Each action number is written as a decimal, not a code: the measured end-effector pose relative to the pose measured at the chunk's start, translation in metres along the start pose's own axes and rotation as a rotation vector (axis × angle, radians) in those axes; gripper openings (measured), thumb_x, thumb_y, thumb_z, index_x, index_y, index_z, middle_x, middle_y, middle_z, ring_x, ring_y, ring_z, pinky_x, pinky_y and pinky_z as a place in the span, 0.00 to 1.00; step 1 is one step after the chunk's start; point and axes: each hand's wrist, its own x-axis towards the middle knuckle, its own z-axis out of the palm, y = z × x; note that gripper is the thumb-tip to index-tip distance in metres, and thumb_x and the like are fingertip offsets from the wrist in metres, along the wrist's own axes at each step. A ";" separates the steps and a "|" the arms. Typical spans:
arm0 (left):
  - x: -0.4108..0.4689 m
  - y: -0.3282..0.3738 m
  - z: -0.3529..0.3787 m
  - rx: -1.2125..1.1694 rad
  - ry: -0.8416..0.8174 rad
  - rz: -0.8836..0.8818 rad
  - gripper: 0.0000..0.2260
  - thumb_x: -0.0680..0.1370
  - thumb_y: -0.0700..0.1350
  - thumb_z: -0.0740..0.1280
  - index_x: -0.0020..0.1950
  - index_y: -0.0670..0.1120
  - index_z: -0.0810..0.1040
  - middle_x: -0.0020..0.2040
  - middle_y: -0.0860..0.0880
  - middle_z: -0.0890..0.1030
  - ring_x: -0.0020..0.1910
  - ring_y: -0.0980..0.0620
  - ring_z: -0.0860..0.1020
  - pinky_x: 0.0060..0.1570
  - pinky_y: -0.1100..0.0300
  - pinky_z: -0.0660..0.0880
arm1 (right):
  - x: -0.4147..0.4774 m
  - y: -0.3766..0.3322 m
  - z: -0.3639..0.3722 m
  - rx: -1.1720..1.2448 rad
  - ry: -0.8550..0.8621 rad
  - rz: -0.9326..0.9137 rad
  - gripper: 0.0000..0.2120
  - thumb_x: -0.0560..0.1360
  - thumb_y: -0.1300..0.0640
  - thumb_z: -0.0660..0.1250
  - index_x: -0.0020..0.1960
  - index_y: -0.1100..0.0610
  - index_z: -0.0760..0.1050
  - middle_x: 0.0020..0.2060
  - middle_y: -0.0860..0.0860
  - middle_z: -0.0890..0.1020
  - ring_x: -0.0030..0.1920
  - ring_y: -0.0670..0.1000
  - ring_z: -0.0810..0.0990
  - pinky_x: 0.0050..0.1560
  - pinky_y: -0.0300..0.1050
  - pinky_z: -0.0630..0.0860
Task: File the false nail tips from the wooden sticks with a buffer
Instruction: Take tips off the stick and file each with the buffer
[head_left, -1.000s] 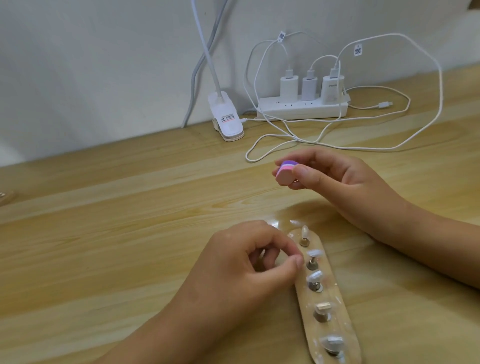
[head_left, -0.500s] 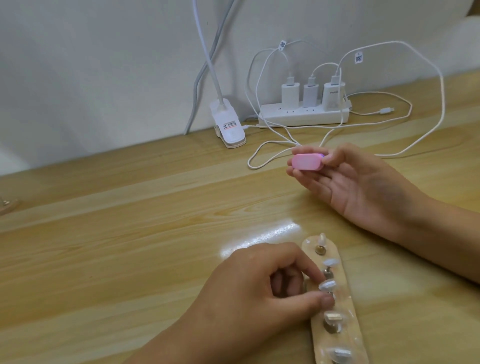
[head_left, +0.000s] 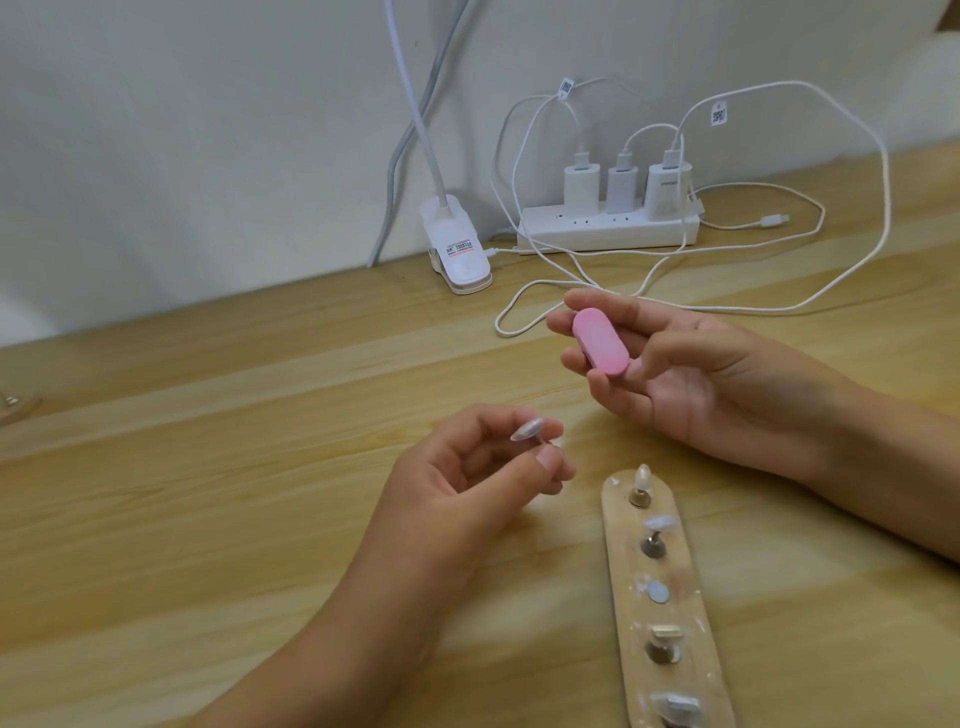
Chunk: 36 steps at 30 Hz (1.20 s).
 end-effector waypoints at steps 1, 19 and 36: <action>0.000 0.000 0.000 0.036 -0.010 0.005 0.05 0.70 0.46 0.71 0.45 0.51 0.85 0.39 0.51 0.84 0.40 0.59 0.80 0.41 0.72 0.73 | 0.000 0.001 0.000 -0.013 0.012 -0.004 0.27 0.65 0.76 0.59 0.59 0.60 0.82 0.60 0.58 0.82 0.53 0.52 0.84 0.47 0.40 0.81; 0.004 -0.003 0.003 0.057 -0.026 0.017 0.08 0.69 0.47 0.70 0.45 0.46 0.85 0.38 0.52 0.83 0.34 0.61 0.77 0.39 0.70 0.74 | -0.002 0.013 0.010 -0.305 0.109 -0.196 0.14 0.70 0.65 0.68 0.52 0.52 0.72 0.46 0.59 0.83 0.44 0.54 0.84 0.46 0.41 0.81; 0.002 -0.002 0.004 0.154 -0.034 0.023 0.08 0.70 0.50 0.69 0.45 0.50 0.84 0.36 0.52 0.82 0.35 0.59 0.78 0.40 0.68 0.75 | -0.023 0.021 0.022 -1.105 -0.152 -0.350 0.17 0.77 0.59 0.65 0.65 0.49 0.77 0.66 0.42 0.77 0.70 0.44 0.72 0.69 0.41 0.67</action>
